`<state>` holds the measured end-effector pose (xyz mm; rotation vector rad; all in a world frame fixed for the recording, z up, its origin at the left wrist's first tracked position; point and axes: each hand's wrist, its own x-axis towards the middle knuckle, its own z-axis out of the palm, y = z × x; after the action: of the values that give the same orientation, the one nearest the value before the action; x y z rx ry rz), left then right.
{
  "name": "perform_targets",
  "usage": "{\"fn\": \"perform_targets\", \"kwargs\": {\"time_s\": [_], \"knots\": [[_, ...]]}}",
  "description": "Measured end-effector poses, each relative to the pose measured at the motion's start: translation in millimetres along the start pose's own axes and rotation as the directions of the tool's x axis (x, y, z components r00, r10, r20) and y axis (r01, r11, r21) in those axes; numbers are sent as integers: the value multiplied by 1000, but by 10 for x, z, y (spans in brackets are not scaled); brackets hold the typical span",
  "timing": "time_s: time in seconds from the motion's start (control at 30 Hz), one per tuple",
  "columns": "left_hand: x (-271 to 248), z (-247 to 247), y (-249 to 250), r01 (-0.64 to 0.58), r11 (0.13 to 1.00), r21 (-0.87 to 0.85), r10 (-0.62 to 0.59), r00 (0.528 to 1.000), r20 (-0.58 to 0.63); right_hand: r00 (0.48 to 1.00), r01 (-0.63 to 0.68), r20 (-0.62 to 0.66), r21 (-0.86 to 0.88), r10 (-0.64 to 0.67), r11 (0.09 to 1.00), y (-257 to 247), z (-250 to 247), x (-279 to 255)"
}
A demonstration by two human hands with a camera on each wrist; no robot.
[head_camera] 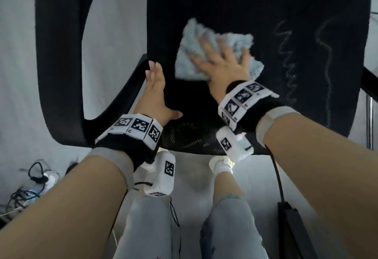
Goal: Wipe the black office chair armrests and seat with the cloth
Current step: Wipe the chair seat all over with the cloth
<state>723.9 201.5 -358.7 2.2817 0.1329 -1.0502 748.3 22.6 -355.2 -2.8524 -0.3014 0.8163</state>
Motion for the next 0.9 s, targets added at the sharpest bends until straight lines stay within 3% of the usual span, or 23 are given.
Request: {"fn": "perform_targets", "kwargs": {"time_s": [0.07,0.1,0.13,0.17,0.2,0.27,0.3,0.33,0.37,0.4,0.47,0.5,0.53,0.57,0.63,0.7,0.73,0.77,0.8,0.83,0.87,0.9], "knots": [[7,2,30,5,1000,11,-5,1000,0,938,-328,-39,214,343,920,46,-52,75],[15,9,36,14,1000,5,-14,1000,-8,909,-392,-33,273,415,879,-41,-67,71],[24,15,43,19,1000,3,-19,1000,-22,919,-378,-6,259,393,889,-155,-60,34],[54,30,9,14,1000,10,-14,999,-44,958,-286,32,203,285,937,-286,-12,-24],[70,41,-10,-2,999,44,4,998,-57,990,-128,70,138,120,982,-410,39,-110],[71,52,-22,-20,985,173,27,999,-40,977,177,120,17,-177,984,-473,127,-262],[57,58,-29,-16,978,209,22,999,-26,961,245,138,-32,-238,969,-378,133,-279],[27,57,-14,12,979,206,-7,1000,-25,969,218,137,-63,-208,974,-228,130,-260],[9,63,-11,30,980,198,-24,999,-32,990,92,112,-49,-86,995,-73,115,-231],[-10,70,8,31,978,206,-22,999,-44,990,-120,73,31,118,992,72,79,-218],[-27,86,62,45,970,239,-32,998,-60,870,-480,21,263,492,837,220,45,-236],[-9,94,68,61,966,252,-45,997,-66,827,-535,13,327,563,779,185,50,-270],[0,95,82,77,963,259,-61,996,-72,837,-526,25,312,547,791,121,59,-325],[7,96,96,92,961,260,-75,994,-76,885,-460,59,262,462,848,41,106,-408],[-2,92,109,102,962,254,-85,993,-76,982,-173,104,171,157,970,-122,223,-622],[-12,73,137,103,959,264,-89,994,-62,975,158,148,55,-164,986,-112,283,-789],[-18,66,149,115,953,281,-103,993,-57,952,252,186,-20,-245,967,14,277,-795],[-18,64,161,134,945,297,-122,991,-57,955,242,191,-71,-225,968,171,281,-757],[-21,74,184,156,938,310,-143,988,-62,983,123,146,-79,-111,989,329,267,-704],[-23,93,214,178,931,320,-163,984,-74,994,-90,60,-24,92,996,469,228,-652],[-24,123,248,198,922,332,-176,980,-96,945,-324,-27,92,327,942,580,187,-589],[-24,156,294,212,914,345,-176,976,-131,852,-495,-62,224,520,839,636,160,-535]]}}
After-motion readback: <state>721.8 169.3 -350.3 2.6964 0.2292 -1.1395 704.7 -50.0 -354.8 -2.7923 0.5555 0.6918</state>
